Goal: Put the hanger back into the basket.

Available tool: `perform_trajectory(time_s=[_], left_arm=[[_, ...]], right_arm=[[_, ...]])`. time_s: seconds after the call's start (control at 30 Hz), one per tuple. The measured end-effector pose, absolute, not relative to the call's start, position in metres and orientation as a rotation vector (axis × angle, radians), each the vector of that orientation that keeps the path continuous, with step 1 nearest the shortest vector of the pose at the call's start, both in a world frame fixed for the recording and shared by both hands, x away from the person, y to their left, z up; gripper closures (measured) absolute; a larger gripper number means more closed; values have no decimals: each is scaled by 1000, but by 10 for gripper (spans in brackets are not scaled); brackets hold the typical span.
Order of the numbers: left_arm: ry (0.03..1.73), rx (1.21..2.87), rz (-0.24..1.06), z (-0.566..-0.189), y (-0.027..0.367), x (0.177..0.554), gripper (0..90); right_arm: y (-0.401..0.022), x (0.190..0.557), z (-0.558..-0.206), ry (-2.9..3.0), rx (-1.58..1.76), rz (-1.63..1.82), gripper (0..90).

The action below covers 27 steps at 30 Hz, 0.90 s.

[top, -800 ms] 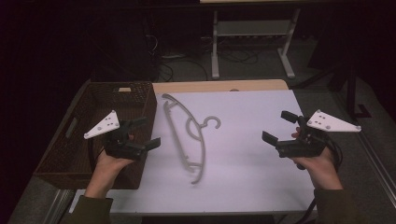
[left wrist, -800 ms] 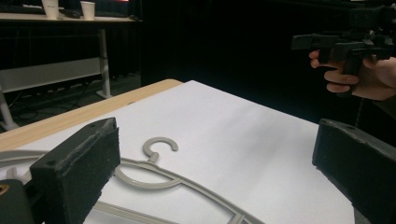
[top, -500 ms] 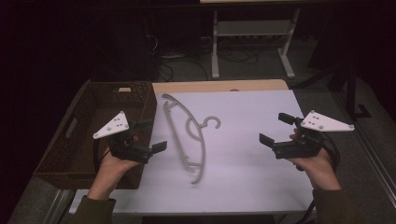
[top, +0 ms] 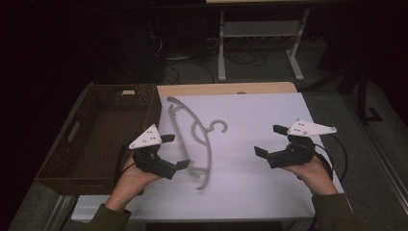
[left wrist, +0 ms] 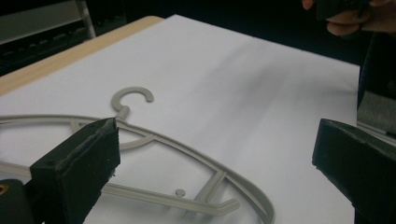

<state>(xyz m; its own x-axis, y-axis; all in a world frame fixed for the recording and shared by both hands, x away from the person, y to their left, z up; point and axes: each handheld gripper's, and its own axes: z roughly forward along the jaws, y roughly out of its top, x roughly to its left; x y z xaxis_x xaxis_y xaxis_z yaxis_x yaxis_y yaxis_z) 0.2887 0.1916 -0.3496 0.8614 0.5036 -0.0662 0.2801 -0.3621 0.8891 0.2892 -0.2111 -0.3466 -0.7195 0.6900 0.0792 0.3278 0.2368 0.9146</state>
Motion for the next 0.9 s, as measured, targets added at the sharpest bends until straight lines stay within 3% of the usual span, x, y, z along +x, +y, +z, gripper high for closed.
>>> perform_trajectory(time_s=[0.2,0.37,0.4,0.43,0.57,0.6,0.73,0.9], left_arm=[[596,2005,227,-370,180,293,11],[614,2037,225,-385,174,302,80],[623,2050,239,-389,172,306,152],[623,2050,239,-389,172,306,158],[626,2074,249,-396,167,317,349],[624,2081,253,-397,166,319,349],[609,2105,256,-400,162,328,650],[580,2161,252,-403,154,334,863]], right_arm=[[-207,291,-355,2201,949,1466,0],[-205,293,-360,2207,954,1463,0],[-204,294,-362,2214,949,1461,0],[-204,294,-362,2214,949,1461,0],[-202,294,-364,2225,944,1447,0],[-202,294,-364,2225,941,1448,0],[-203,293,-363,2219,960,1457,0],[-205,294,-363,2212,957,1461,0]])
